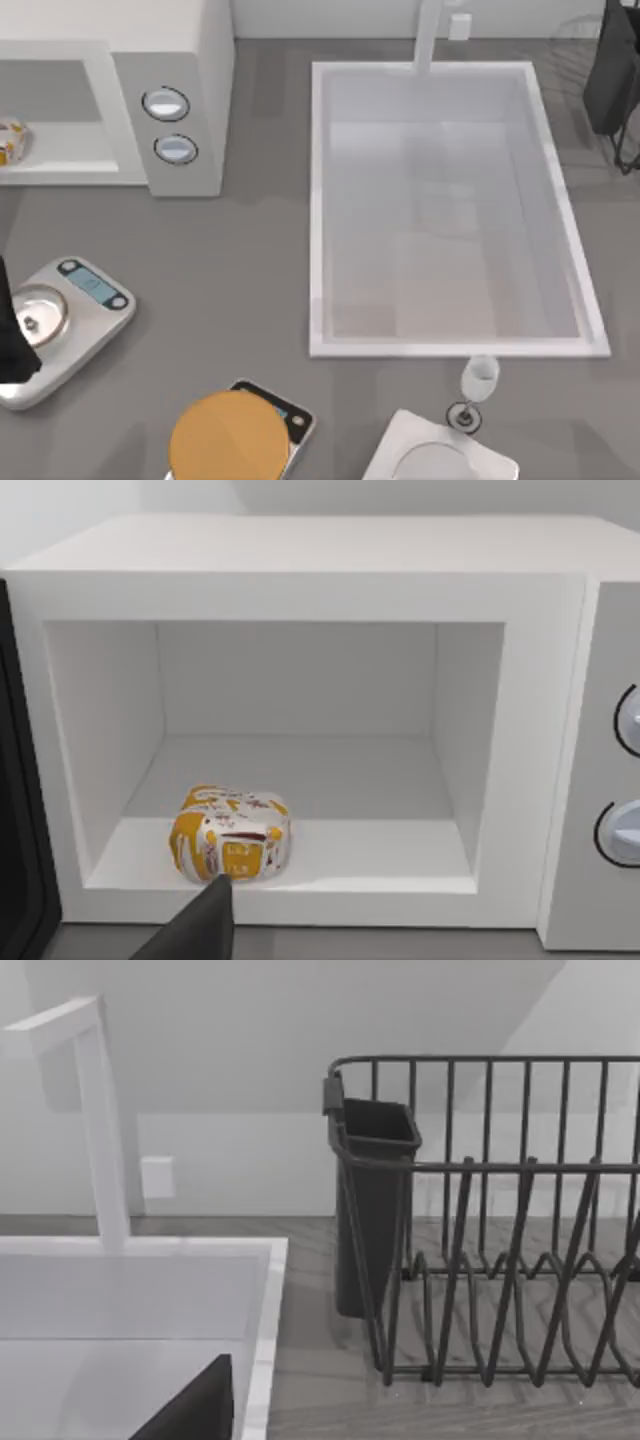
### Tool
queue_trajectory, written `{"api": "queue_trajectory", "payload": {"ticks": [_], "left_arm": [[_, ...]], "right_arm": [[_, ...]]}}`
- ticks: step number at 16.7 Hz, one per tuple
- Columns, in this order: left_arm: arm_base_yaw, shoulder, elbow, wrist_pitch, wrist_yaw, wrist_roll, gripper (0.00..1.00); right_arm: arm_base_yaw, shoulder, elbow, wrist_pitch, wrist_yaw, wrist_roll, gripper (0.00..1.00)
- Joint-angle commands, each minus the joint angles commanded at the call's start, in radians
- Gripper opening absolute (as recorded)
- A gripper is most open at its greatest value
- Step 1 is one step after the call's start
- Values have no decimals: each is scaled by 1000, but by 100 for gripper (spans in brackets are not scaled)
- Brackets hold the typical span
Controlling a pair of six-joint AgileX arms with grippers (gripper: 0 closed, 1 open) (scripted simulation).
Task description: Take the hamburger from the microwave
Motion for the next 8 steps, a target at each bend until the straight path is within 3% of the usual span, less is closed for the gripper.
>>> {"api": "queue_trajectory", "payload": {"ticks": [8], "left_arm": [[1, 29, 11, 14, 3, 1, 100]], "right_arm": [[0, 0, 0, 0, 0, 0, 100]]}}
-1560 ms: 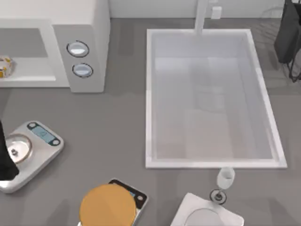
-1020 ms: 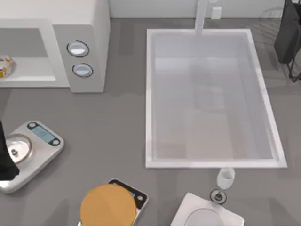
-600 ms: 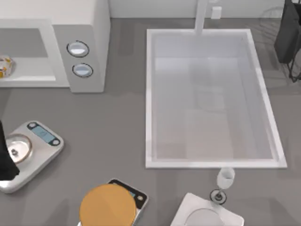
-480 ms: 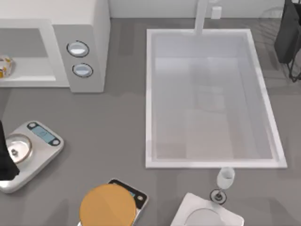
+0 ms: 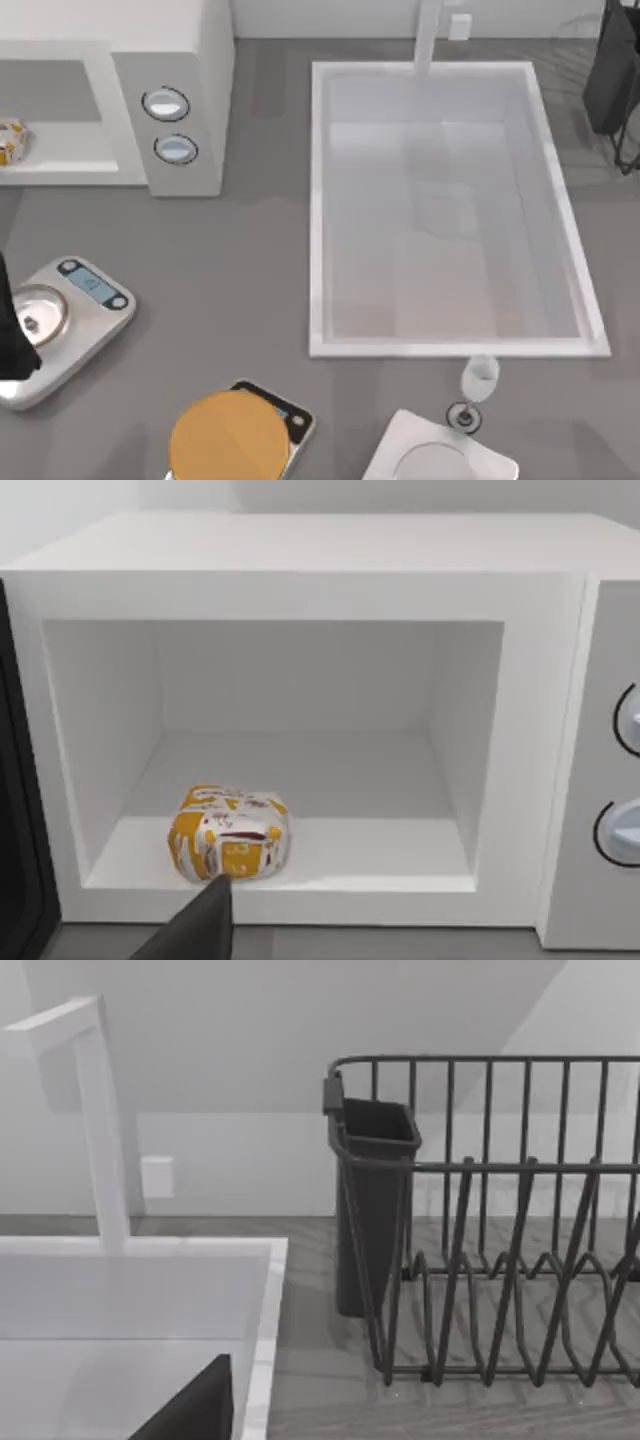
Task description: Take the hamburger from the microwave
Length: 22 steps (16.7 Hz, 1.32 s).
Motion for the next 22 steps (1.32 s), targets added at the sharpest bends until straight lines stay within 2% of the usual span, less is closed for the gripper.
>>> {"api": "queue_trajectory", "payload": {"ticks": [4, 8, 22], "left_arm": [[13, 173, 65, 83, 18, 7, 100], [43, 469, 176, 224, 49, 19, 100], [199, 1842, 698, 878, 192, 75, 100]], "right_arm": [[0, 0, 0, 0, 0, 0, 100], [0, 0, 0, 0, 0, 0, 100], [0, 0, 0, 0, 0, 0, 100]]}}
